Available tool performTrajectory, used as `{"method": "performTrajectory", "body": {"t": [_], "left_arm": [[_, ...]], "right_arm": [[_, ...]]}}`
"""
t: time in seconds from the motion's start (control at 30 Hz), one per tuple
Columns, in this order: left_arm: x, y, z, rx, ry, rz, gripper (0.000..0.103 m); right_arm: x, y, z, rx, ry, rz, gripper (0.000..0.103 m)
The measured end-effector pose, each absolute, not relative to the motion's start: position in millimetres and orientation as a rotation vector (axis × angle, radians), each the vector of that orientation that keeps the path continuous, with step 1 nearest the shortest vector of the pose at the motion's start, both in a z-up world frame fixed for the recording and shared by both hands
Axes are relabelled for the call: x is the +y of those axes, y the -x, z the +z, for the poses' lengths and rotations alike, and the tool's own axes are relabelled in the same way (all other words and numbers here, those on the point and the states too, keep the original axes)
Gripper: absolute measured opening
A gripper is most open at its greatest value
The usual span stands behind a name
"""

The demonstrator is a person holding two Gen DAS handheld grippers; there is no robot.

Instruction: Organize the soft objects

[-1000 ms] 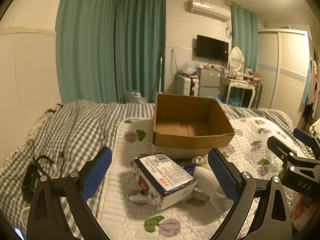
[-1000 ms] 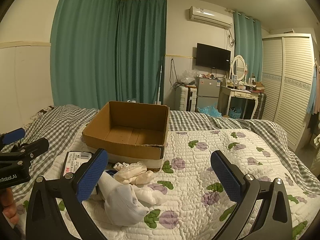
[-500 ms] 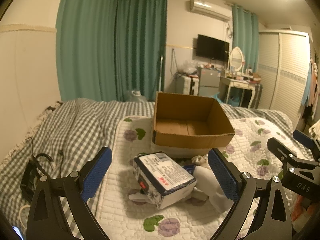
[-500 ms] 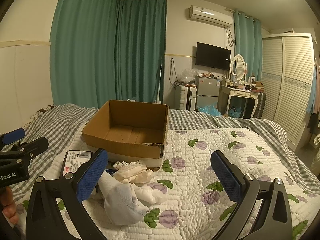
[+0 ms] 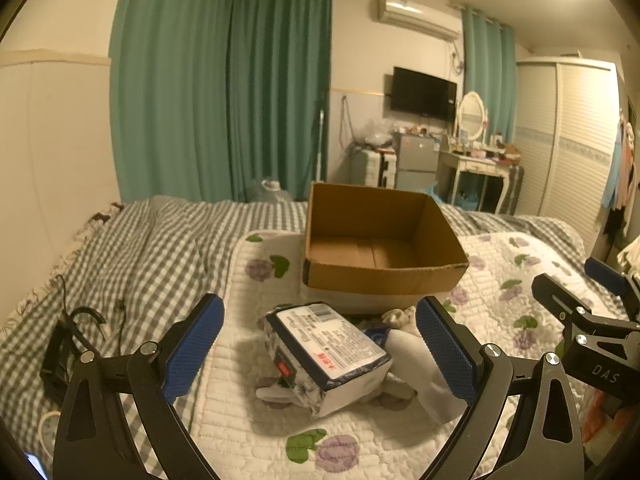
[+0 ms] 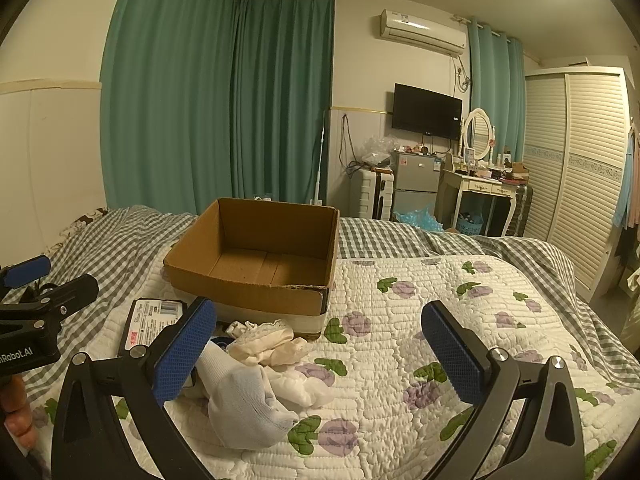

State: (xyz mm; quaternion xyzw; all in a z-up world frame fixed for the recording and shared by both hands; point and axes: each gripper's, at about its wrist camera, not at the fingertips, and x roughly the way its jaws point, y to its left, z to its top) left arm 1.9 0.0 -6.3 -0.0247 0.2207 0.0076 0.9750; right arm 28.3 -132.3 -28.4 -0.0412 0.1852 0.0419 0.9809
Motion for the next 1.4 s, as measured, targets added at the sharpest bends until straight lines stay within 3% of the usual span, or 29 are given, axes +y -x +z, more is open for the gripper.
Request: {"method": "performTrajectory", "body": {"t": [1.0,1.4], "left_arm": [[1.1,-1.5,-6.5,0.446,0.048,0.013,0.098],[12.8,26.6,-2.7,0.517,0.045,0.095,0.098]], "right_arm": [[-131.0,-29.7,-29.6,0.374,0.090,0.085,0.103],[-120.5,-26.8,-27.9,0.482,0.127,0.180,0.103]]}}
